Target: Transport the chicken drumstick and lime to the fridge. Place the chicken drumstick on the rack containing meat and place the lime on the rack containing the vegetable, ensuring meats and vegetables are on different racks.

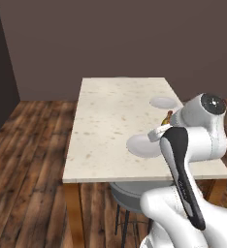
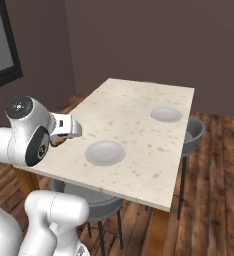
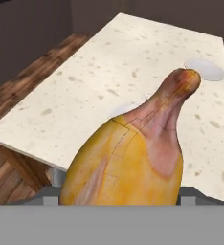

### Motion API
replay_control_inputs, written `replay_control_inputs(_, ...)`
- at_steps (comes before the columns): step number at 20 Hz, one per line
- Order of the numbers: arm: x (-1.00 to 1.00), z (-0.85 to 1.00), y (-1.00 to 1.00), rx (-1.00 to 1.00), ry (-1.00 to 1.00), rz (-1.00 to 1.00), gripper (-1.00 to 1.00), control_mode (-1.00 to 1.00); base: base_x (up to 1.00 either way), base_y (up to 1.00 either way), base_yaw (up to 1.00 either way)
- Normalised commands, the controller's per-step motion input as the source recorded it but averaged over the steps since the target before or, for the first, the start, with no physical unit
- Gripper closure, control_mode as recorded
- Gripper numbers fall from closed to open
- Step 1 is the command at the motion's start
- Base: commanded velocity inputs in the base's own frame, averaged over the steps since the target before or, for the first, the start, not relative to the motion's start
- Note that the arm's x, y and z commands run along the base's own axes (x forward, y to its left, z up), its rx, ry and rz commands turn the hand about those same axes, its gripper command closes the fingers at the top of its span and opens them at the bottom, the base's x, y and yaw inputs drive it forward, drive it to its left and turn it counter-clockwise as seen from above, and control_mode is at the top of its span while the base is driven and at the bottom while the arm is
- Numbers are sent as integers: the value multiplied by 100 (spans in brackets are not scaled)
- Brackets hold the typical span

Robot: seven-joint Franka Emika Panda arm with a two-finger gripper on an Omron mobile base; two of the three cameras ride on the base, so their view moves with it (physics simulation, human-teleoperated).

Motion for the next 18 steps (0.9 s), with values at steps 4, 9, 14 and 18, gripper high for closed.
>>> replay_control_inputs(4,-96,63,6,0,-41,7,100,-100,0,0,0)
replay_control_inputs(9,0,0,0,0,0,0,100,100,-93,15,18)
replay_control_inputs(14,0,0,0,0,0,0,100,100,-93,37,19)
replay_control_inputs(18,0,0,0,0,0,0,100,100,-87,62,28)
